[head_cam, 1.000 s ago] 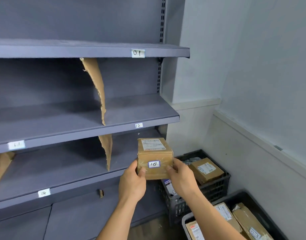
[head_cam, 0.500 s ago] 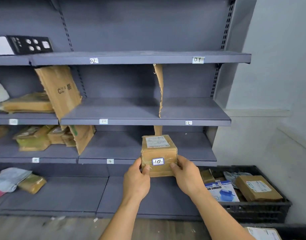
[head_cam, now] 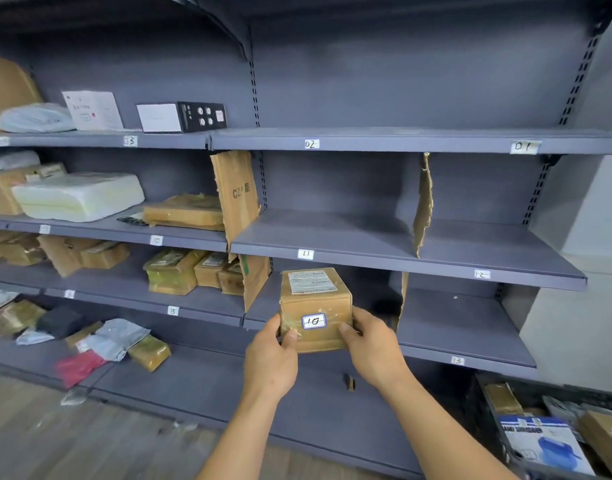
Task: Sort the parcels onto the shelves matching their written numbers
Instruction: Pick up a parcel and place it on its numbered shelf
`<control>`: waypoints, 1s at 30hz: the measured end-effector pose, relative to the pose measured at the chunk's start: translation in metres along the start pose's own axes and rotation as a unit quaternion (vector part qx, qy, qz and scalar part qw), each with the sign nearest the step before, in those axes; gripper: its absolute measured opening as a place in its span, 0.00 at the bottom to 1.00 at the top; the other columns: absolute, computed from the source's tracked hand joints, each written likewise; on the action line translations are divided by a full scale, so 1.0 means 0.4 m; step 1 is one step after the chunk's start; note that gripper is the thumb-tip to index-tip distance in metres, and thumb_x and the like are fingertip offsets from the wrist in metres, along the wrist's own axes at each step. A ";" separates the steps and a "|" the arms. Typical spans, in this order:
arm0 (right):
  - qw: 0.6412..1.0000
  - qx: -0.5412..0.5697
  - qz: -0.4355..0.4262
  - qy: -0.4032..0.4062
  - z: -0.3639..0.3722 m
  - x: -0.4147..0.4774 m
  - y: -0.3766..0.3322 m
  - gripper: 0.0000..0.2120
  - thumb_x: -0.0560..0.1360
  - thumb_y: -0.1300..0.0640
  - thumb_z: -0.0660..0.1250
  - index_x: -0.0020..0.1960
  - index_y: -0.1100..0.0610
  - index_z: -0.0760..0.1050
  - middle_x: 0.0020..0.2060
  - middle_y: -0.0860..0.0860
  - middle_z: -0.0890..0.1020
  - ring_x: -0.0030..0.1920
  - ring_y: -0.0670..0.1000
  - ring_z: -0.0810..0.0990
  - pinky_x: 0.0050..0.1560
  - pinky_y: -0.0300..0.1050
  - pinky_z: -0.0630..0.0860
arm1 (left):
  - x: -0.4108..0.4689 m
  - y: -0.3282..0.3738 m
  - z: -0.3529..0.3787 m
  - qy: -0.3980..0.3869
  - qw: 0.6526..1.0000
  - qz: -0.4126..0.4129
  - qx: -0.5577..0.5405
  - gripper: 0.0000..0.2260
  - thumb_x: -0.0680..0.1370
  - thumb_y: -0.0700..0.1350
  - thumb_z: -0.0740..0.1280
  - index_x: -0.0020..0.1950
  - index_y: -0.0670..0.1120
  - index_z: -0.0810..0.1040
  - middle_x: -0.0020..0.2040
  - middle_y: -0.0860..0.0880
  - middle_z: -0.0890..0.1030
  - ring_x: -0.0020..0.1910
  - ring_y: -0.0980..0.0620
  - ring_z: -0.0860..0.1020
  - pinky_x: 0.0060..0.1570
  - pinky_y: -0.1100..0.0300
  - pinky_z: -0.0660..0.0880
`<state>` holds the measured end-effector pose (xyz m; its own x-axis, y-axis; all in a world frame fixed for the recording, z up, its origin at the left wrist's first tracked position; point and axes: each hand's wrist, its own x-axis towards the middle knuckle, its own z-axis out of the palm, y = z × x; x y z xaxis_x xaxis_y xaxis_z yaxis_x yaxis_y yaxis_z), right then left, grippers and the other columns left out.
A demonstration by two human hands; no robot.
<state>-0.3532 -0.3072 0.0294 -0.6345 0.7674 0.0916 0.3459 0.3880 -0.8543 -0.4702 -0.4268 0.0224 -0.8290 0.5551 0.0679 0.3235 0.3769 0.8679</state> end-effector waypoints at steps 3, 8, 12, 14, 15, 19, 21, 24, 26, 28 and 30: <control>1.000 0.001 -0.013 -0.017 0.099 0.020 -0.070 0.10 0.82 0.57 0.60 0.58 0.47 0.77 0.49 0.41 0.82 0.48 0.43 0.79 0.37 0.26 0.69 | 0.048 -0.053 -0.100 0.015 1.000 -0.003 0.001 0.13 0.83 0.47 0.61 0.65 0.58 0.75 0.54 0.59 0.82 0.54 0.56 0.78 0.54 0.56 0.76; 0.999 0.005 -0.029 -0.024 0.245 0.052 -0.170 0.10 0.82 0.58 0.60 0.58 0.49 0.78 0.48 0.43 0.82 0.46 0.40 0.77 0.37 0.26 0.68 | 0.117 -0.135 -0.245 0.030 1.000 -0.006 0.000 0.12 0.82 0.47 0.61 0.64 0.58 0.76 0.54 0.60 0.82 0.54 0.56 0.79 0.53 0.56 0.76; 0.999 0.012 -0.037 -0.028 0.349 0.068 -0.237 0.10 0.82 0.58 0.60 0.60 0.50 0.78 0.47 0.43 0.82 0.45 0.40 0.77 0.37 0.25 0.67 | 0.158 -0.190 -0.348 0.041 0.999 -0.007 0.000 0.11 0.82 0.47 0.61 0.63 0.59 0.76 0.53 0.60 0.82 0.54 0.56 0.79 0.54 0.54 0.77; 0.999 0.010 -0.041 -0.033 0.399 0.076 -0.268 0.11 0.82 0.58 0.60 0.61 0.50 0.78 0.48 0.44 0.81 0.45 0.40 0.76 0.35 0.25 0.67 | 0.178 -0.214 -0.397 0.047 0.999 -0.008 -0.003 0.12 0.82 0.46 0.61 0.63 0.58 0.77 0.52 0.61 0.82 0.53 0.56 0.79 0.51 0.57 0.75; 0.998 0.008 -0.041 -0.038 0.422 0.079 -0.284 0.11 0.83 0.58 0.60 0.61 0.50 0.77 0.48 0.44 0.81 0.44 0.39 0.76 0.34 0.24 0.68 | 0.188 -0.225 -0.419 0.052 0.999 -0.009 -0.002 0.12 0.82 0.46 0.61 0.63 0.58 0.77 0.52 0.60 0.82 0.52 0.56 0.79 0.50 0.58 0.74; 0.997 -0.001 -0.054 -0.049 0.501 0.109 -0.338 0.11 0.83 0.58 0.60 0.62 0.51 0.77 0.49 0.45 0.82 0.43 0.40 0.77 0.33 0.24 0.69 | 0.226 -0.262 -0.493 0.067 0.998 -0.015 -0.008 0.11 0.83 0.46 0.61 0.63 0.56 0.76 0.52 0.59 0.82 0.52 0.55 0.78 0.51 0.58 0.74; 0.997 0.000 -0.058 -0.052 0.535 0.131 -0.361 0.10 0.82 0.58 0.60 0.60 0.49 0.77 0.48 0.45 0.82 0.44 0.40 0.77 0.34 0.24 0.68 | 0.257 -0.277 -0.522 0.072 0.997 -0.015 -0.019 0.11 0.83 0.45 0.61 0.63 0.56 0.77 0.52 0.59 0.82 0.52 0.55 0.79 0.53 0.56 0.75; 0.996 0.007 -0.072 -0.054 0.577 0.175 -0.390 0.10 0.82 0.58 0.61 0.57 0.47 0.77 0.46 0.44 0.82 0.45 0.44 0.78 0.37 0.26 0.68 | 0.311 -0.293 -0.555 0.079 0.996 -0.012 -0.029 0.11 0.83 0.45 0.61 0.62 0.57 0.77 0.52 0.59 0.82 0.51 0.57 0.78 0.50 0.58 0.74; 0.996 0.010 -0.075 -0.056 0.603 0.214 -0.411 0.09 0.82 0.57 0.61 0.55 0.46 0.76 0.44 0.43 0.82 0.44 0.43 0.78 0.36 0.26 0.68 | 0.354 -0.298 -0.576 0.086 0.996 -0.006 -0.028 0.11 0.83 0.44 0.61 0.61 0.58 0.77 0.52 0.59 0.82 0.51 0.57 0.78 0.48 0.58 0.73; 0.995 0.015 -0.079 -0.051 0.629 0.260 -0.430 0.08 0.82 0.57 0.61 0.54 0.46 0.76 0.43 0.42 0.81 0.44 0.44 0.78 0.36 0.27 0.68 | 0.407 -0.302 -0.596 0.091 0.996 -0.005 -0.021 0.11 0.82 0.45 0.61 0.61 0.58 0.77 0.51 0.59 0.82 0.51 0.55 0.78 0.49 0.57 0.73; 0.995 0.021 -0.088 -0.044 0.657 0.315 -0.448 0.08 0.82 0.57 0.62 0.53 0.46 0.76 0.43 0.40 0.80 0.45 0.44 0.78 0.36 0.28 0.69 | 0.470 -0.304 -0.614 0.094 0.996 0.000 -0.006 0.10 0.82 0.46 0.61 0.61 0.58 0.77 0.52 0.59 0.82 0.51 0.55 0.78 0.48 0.57 0.72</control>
<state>-0.6767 -0.4142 0.0596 -0.7413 0.6410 0.1988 0.1958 0.4899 -0.8495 -0.7774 -0.5504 0.0505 -0.9002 0.4056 0.1587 0.3192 0.3664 0.8740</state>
